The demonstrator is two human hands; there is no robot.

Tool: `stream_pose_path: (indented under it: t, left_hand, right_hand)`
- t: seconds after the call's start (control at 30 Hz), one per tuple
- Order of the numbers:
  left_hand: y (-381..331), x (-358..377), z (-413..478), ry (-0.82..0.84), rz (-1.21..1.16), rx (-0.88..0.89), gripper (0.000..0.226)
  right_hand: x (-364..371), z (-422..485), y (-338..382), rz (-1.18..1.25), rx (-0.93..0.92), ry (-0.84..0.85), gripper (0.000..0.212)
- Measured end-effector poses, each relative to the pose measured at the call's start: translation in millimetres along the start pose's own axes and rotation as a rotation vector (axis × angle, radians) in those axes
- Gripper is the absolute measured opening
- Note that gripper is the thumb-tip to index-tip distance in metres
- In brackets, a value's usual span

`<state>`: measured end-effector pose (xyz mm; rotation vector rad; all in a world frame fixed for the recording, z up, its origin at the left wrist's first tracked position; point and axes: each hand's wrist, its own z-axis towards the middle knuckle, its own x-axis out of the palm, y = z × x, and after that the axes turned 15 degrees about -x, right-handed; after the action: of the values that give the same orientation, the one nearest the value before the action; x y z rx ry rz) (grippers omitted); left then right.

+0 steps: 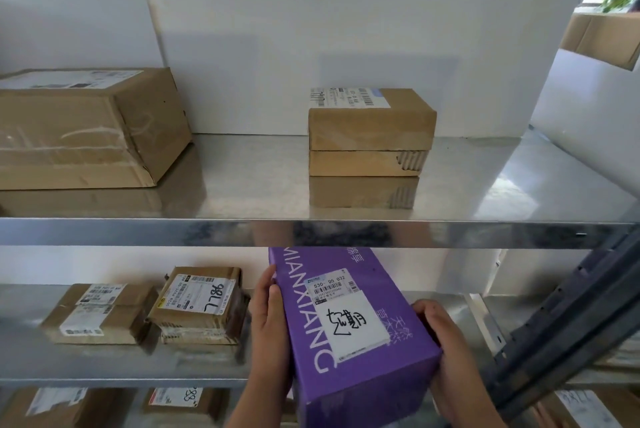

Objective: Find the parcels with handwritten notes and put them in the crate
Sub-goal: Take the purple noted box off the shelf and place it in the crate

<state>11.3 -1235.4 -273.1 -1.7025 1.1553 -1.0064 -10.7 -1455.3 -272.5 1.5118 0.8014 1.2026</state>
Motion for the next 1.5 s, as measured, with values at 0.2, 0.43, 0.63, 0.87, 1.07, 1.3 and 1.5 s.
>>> stream_pose_path:
  t: [0.2, 0.43, 0.63, 0.87, 1.07, 1.3, 1.5]
  left_hand:
    - [-2.9, -3.0, -10.6, 0.150, -0.167, -0.186, 0.035]
    - [-11.8, -5.3, -19.5, 0.255, -0.188, -0.195, 0.044]
    - [-12.5, -11.5, -37.9, 0.212, -0.193, -0.233, 0.045]
    - [-16.3, -39.4, -65.0, 0.148, -0.192, -0.166, 0.051]
    - [-21.7, -85.8, -94.5, 0.053, -0.242, -0.125, 0.050]
    - [-32.8, -179.7, -153.5, -0.079, -0.266, -0.041, 0.048]
    - [-33.4, -266.1, -209.6, -0.262, -0.347, 0.022, 0.047]
  right_hand:
    - [0.6, 4.9, 4.7, -0.006, 0.016, 0.153, 0.030]
    - [8.0, 0.0, 13.1, 0.154, 0.073, 0.272, 0.040]
    - [6.2, 3.1, 15.3, 0.036, 0.029, 0.374, 0.062]
    - [26.8, -11.7, 16.8, -0.011, 0.057, 0.432, 0.040]
    - [70.8, -36.5, 21.4, -0.085, 0.070, 0.498, 0.040]
    - [148.0, -107.7, 21.4, -0.146, 0.090, 0.692, 0.033]
    - [221.7, -174.5, 4.6, -0.113, 0.123, 0.862, 0.038]
